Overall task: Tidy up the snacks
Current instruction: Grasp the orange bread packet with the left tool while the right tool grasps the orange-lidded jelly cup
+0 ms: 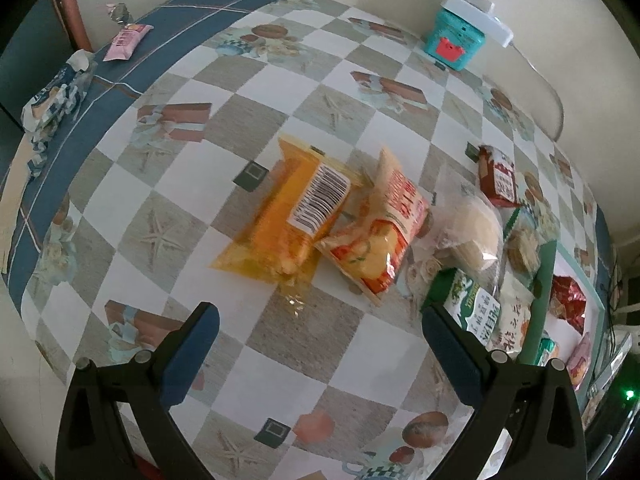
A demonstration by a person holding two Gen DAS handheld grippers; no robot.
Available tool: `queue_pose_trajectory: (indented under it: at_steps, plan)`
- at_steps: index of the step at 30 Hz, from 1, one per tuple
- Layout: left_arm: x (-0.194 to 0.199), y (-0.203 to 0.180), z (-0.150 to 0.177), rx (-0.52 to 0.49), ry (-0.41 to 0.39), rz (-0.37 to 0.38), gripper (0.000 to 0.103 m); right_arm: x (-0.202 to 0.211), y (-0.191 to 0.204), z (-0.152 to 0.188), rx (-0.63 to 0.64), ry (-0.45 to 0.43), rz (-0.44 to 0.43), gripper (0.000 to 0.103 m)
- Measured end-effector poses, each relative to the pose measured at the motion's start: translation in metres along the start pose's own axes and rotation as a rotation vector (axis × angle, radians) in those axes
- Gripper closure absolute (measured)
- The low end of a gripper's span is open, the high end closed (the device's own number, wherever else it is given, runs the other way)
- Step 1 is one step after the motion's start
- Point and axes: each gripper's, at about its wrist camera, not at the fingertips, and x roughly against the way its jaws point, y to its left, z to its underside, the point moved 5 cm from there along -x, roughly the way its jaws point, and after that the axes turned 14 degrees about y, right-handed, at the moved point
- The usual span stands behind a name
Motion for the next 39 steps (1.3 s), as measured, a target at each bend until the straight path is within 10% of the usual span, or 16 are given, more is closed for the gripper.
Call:
queue_pose_trajectory:
  at_steps: [20, 33, 39]
  plan:
    - [-0.008, 0.032, -0.043, 0.137, -0.038, 0.095, 0.002, 0.036, 0.022, -0.012, 0.057, -0.16, 0.093, 0.058]
    - [-0.024, 0.015, -0.061, 0.057, -0.024, -0.051, 0.002, 0.035, 0.033, -0.033, 0.06, -0.17, 0.128, 0.058]
    - [-0.033, 0.011, -0.062, 0.039, -0.003, -0.063, 0.046, 0.031, 0.033, -0.036, 0.058, -0.16, 0.127, 0.058]
